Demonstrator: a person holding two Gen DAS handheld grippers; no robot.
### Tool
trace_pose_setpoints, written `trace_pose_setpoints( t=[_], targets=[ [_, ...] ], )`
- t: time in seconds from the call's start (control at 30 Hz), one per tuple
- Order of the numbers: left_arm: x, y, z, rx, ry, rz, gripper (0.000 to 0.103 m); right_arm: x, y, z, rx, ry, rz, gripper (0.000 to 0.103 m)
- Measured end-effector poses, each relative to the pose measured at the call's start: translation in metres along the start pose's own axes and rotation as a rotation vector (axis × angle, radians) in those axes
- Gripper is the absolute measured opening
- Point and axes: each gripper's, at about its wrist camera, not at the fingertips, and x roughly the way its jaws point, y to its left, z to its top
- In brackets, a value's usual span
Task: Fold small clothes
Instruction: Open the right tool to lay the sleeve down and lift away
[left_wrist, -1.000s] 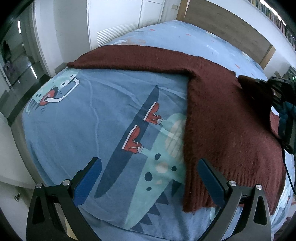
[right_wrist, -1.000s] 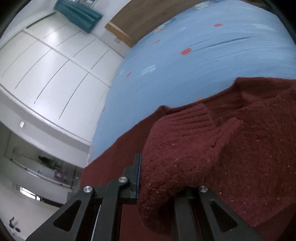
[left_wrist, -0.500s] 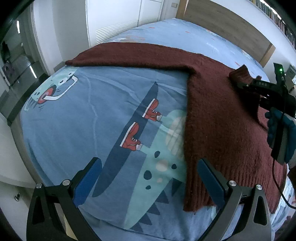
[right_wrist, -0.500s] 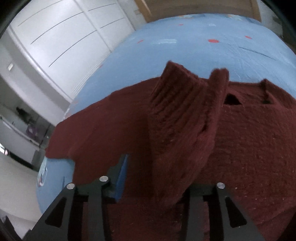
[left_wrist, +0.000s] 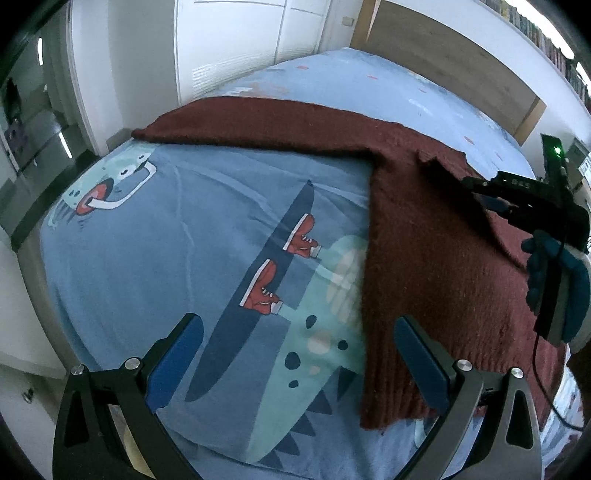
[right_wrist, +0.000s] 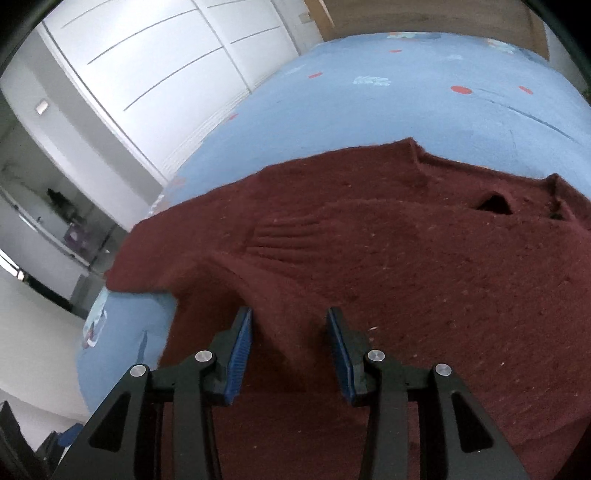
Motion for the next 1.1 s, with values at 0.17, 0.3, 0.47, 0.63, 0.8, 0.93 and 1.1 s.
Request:
trace_pose_setpoints(
  t=[0.17, 0.3, 0.47, 0.63, 0.8, 0.93, 1.1],
  targets=[
    [0.002, 0.003, 0.002, -0.003, 0.005, 0.004, 0.102, -0.02, -0.005, 0.002, 0.015, -0.047, 0.007, 0.044],
    [0.002, 0.003, 0.002, -0.002, -0.003, -0.001, 0.102, -0.028, -0.015, 0.004, 0.008, -0.078, -0.096, 0.048],
    [0.003, 0.003, 0.002, 0.003, -0.006, -0.004, 0.102, -0.02, -0.027, -0.007, 0.02, -0.056, -0.169, 0.05],
    [0.003, 0.004, 0.003, 0.003, -0.005, -0.002, 0.102, -0.008, -0.021, -0.027, -0.008, -0.033, -0.202, 0.056],
    [0.005, 0.005, 0.005, -0.002, 0.007, -0.014, 0.102, -0.02, -0.011, -0.033, -0.028, -0.056, -0.195, 0.056],
    [0.003, 0.002, 0.006, 0.009, -0.001, -0.019, 0.102, -0.044, -0.012, -0.041, -0.008, -0.105, -0.209, 0.056],
    [0.0, -0.001, 0.007, 0.019, -0.012, -0.008, 0.102, -0.078, -0.022, -0.061, 0.013, -0.132, -0.25, 0.056]
  ],
)
